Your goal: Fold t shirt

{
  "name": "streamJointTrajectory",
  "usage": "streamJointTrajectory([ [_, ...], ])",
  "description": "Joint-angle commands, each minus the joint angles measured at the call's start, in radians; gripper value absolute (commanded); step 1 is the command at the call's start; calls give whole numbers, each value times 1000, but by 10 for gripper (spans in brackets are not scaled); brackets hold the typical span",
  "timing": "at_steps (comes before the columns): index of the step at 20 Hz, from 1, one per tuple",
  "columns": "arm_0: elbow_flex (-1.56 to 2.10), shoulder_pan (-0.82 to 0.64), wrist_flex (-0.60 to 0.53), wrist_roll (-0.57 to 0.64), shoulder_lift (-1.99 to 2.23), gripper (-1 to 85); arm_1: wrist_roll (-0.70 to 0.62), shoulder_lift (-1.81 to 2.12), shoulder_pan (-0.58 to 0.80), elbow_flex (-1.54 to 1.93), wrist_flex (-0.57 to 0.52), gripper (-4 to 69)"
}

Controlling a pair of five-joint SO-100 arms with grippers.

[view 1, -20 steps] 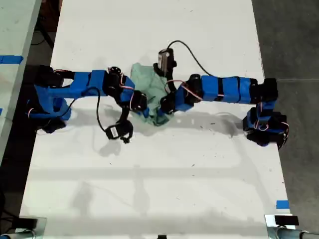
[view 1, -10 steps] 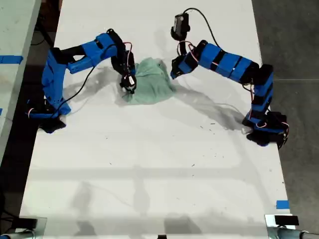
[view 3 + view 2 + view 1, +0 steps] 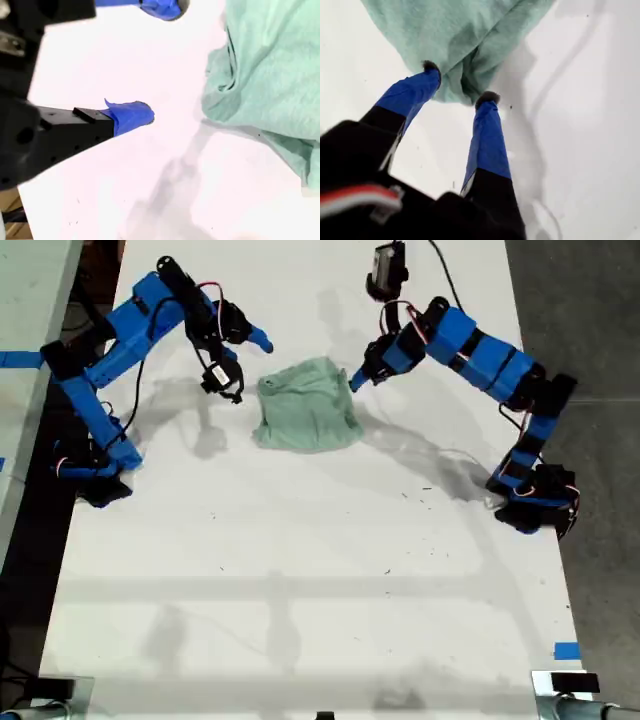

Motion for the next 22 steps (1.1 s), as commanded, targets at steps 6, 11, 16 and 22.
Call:
streamJointTrajectory([
  [6,808,818,-337,-620,942,27,601,1252,-618,1015,60,22],
  [11,1609,847,-713,-681,1430,1,831,1671,-851,1694,-115,22],
  [16,1997,994,-670,-839,1914,11,730,2011,-847,1950,-95,22],
  [22,1997,1031,-581,-841,1917,-2,666,2008,-848,2051,-176,23],
])
